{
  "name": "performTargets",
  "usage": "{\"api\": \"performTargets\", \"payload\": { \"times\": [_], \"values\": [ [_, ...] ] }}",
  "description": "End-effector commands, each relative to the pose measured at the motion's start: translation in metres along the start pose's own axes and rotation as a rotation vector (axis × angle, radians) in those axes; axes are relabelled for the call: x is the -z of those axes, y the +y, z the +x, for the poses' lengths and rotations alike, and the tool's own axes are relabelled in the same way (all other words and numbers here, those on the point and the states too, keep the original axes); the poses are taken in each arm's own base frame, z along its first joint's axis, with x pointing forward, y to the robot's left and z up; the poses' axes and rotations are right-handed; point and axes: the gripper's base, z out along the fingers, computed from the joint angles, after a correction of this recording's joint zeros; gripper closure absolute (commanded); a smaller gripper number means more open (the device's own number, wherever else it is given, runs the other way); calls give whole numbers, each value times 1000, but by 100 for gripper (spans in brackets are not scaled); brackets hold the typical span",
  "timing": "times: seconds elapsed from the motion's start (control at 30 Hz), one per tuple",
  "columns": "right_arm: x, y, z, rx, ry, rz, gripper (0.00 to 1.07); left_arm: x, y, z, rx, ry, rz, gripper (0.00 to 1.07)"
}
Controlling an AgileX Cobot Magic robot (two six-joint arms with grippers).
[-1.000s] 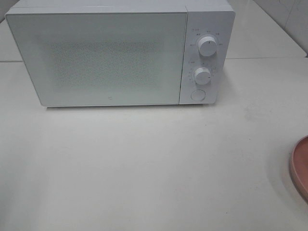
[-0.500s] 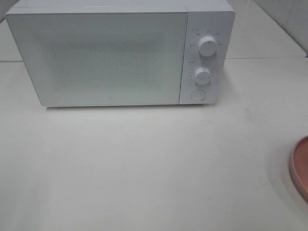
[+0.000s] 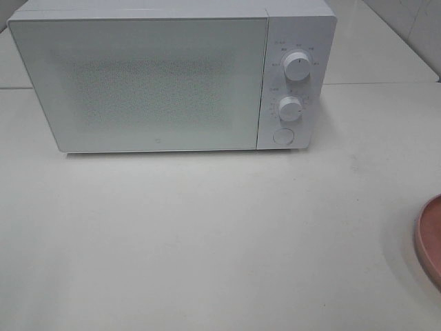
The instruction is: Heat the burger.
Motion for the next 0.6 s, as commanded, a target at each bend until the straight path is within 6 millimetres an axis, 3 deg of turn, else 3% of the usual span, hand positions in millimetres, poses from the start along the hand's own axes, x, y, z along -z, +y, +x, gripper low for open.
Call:
{"api": "performTargets", "payload": {
  "times": [0.03, 0.6],
  "values": [
    [3, 0, 2, 8, -31, 2, 32, 2, -1, 1, 3, -31, 4, 9],
    [3, 0, 2, 8, -31, 2, 32, 2, -1, 1, 3, -31, 4, 9]
  ]
}}
